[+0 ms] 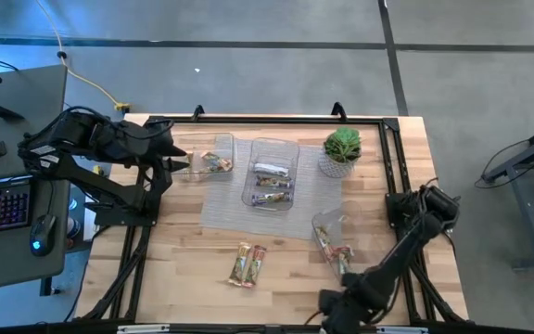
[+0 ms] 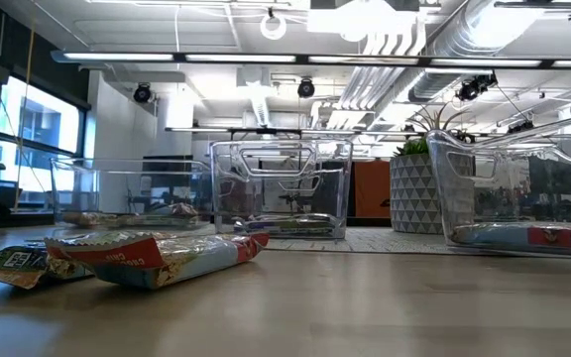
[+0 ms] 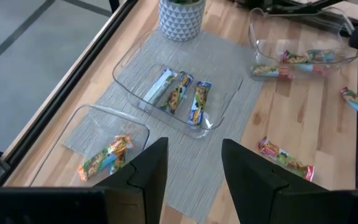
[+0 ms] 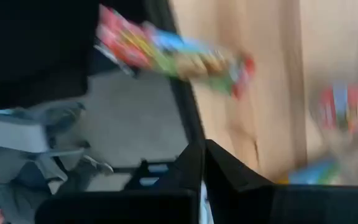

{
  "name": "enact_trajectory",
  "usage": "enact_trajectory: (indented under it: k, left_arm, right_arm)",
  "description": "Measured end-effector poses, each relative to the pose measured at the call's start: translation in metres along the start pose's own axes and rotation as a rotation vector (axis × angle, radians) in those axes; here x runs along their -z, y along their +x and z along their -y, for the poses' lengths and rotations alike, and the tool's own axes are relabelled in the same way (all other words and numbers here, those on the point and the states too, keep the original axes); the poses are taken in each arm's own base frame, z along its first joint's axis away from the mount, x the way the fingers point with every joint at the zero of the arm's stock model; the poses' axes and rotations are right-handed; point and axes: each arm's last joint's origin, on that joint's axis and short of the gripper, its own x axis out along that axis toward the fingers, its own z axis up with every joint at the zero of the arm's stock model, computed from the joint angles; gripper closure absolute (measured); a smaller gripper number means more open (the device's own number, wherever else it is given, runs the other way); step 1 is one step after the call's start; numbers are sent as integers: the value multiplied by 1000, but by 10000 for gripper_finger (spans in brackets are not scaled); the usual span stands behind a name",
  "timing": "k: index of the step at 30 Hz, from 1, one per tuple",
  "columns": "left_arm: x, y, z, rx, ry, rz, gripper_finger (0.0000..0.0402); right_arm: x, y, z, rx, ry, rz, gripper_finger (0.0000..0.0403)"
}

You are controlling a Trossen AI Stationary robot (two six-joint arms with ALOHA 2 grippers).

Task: Pick and place Granola Bars by type
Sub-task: Put the yellow granola bar into the left transparent bin

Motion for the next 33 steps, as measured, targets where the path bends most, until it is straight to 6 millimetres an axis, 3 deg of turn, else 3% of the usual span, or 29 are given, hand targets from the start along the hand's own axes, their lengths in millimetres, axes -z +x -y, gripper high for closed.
enact_trajectory:
  k: [6,11,17,26,33]
  left_arm:
    - [0,0,0,2,-3,4,254]
    - [-1,0,0,3,-5,7,254]
    - [-1,0,0,3,-4,7,254]
    - [0,0,0,3,2,4,254]
    - [1,0,0,-3,9,-11,254]
  right_arm:
    - [14,24,21,121,94,-99,402]
    - [11,28,36,202,63,-125,403]
    - [6,15,56,339,100,-185,403]
    - [-1,-16,71,396,66,-80,403]
    - [-6,-16,71,378,39,-41,403]
